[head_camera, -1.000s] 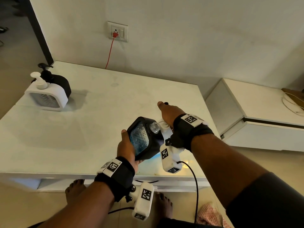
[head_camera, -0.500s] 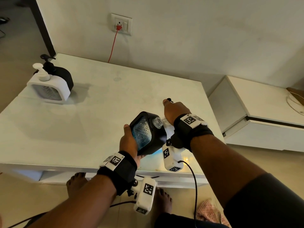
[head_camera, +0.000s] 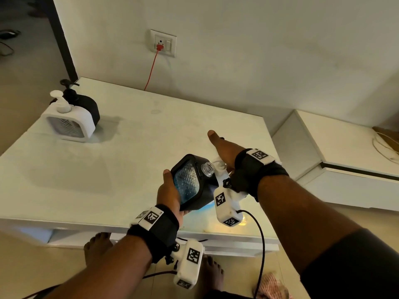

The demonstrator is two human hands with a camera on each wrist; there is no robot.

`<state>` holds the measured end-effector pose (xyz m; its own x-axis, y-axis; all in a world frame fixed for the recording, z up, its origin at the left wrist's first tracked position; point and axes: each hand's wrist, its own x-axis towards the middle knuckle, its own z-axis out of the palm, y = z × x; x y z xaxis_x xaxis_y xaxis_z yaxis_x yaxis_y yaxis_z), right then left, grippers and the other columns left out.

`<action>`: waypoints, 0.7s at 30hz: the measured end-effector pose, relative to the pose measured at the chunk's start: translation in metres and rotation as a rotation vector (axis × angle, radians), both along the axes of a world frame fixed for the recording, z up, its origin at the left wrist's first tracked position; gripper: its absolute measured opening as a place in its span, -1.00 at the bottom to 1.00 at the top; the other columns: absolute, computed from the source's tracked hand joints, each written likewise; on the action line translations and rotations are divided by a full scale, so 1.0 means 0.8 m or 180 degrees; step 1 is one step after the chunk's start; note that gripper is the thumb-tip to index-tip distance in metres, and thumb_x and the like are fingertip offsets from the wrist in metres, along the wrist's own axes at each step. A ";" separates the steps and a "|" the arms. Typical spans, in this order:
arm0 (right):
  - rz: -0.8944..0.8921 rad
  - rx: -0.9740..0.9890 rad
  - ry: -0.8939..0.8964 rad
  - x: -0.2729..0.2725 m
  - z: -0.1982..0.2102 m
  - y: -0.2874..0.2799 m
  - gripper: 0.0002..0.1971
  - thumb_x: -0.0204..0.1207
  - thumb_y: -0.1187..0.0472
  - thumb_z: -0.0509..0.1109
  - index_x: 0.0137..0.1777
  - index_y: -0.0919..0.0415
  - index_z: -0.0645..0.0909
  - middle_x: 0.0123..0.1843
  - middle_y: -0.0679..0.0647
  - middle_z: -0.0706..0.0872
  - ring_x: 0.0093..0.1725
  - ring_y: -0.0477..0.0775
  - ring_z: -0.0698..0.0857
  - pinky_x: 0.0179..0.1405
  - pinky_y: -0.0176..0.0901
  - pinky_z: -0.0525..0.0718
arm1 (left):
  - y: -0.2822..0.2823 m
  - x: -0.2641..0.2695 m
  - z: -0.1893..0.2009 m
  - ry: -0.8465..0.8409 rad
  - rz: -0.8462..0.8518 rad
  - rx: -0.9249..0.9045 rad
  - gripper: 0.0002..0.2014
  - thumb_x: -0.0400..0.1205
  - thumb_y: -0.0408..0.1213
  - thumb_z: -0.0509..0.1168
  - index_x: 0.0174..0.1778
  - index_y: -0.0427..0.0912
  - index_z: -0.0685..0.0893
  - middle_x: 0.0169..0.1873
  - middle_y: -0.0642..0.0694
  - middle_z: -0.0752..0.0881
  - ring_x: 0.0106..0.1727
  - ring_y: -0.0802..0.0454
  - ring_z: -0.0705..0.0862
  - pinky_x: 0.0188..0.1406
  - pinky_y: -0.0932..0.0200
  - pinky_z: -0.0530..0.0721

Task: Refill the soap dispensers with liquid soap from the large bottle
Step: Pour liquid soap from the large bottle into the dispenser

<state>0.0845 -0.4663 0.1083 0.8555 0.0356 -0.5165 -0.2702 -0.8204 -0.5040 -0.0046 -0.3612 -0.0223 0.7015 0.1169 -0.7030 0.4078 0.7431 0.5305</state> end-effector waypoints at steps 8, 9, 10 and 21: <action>-0.0190 -0.0065 -0.0074 0.006 -0.025 0.000 -0.29 0.73 -0.30 -0.06 0.64 0.22 0.35 0.60 0.24 0.43 0.54 0.24 0.44 0.48 -0.02 0.31 | -0.001 0.001 -0.003 -0.0008 -0.0007 0.0033 -0.54 0.82 0.27 0.00 0.11 0.06 0.69 0.15 -0.21 0.79 0.17 -0.24 0.76 0.14 -0.18 0.77; -0.0206 -0.0093 -0.0100 0.006 -0.027 0.000 -0.30 0.73 -0.29 -0.04 0.62 0.23 0.36 0.61 0.24 0.42 0.55 0.24 0.42 0.48 -0.02 0.30 | -0.002 0.001 -0.003 -0.0011 -0.0009 0.0031 -0.53 0.82 0.27 0.00 0.13 0.04 0.70 0.14 -0.21 0.79 0.16 -0.24 0.76 0.11 -0.16 0.77; -0.0221 -0.0129 -0.0118 0.008 -0.031 0.001 -0.30 0.72 -0.30 -0.04 0.61 0.23 0.38 0.60 0.25 0.43 0.54 0.24 0.43 0.47 -0.01 0.31 | -0.002 0.000 -0.003 -0.0011 -0.0013 0.0032 -0.52 0.82 0.28 0.00 0.18 0.03 0.70 0.15 -0.22 0.79 0.16 -0.24 0.76 0.09 -0.16 0.78; -0.0305 -0.0352 -0.0368 0.014 -0.051 -0.004 -0.29 0.68 -0.31 -0.03 0.56 0.21 0.44 0.46 0.27 0.58 0.41 0.32 0.56 0.42 0.06 0.46 | -0.002 0.001 -0.006 0.0018 0.0016 0.0036 -0.48 0.81 0.29 0.01 0.37 0.02 0.66 0.25 -0.24 0.76 0.22 -0.29 0.76 0.25 -0.29 0.77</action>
